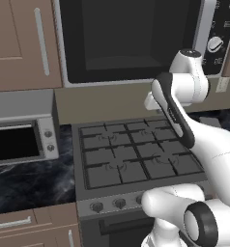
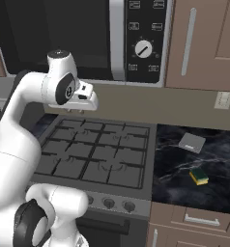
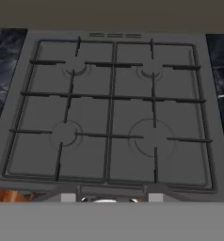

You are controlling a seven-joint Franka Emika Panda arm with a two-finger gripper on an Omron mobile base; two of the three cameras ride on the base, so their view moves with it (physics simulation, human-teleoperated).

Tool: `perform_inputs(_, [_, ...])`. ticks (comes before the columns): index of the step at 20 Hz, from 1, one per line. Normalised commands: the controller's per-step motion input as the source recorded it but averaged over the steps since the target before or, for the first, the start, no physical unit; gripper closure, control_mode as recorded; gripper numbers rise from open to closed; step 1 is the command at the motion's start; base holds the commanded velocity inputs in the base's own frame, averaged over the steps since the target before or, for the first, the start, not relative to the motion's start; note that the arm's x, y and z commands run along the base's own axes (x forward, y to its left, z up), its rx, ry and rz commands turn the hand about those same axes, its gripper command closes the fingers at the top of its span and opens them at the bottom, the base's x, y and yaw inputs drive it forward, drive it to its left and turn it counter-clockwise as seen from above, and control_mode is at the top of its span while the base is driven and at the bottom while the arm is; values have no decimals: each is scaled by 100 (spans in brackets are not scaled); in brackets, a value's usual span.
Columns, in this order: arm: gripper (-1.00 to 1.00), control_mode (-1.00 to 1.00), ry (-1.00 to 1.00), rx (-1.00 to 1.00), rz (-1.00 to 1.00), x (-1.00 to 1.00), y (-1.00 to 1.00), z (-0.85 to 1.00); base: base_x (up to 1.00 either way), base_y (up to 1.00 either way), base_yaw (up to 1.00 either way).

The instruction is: Place the sponge inside the microwave to prepare for sanitizing.

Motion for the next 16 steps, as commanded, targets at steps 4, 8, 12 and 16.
perform_inputs(4, [-100,-100,0,0,0,-10,0,0,0,0,0])
perform_inputs(8, [-100,-100,-6,0,0,-14,-1,12,0,0,0])
perform_inputs(12, [-100,-100,-13,0,-11,-35,-23,30,0,0,0])
perform_inputs(16, [-100,-100,-15,-2,-12,-32,-45,48,0,0,0])
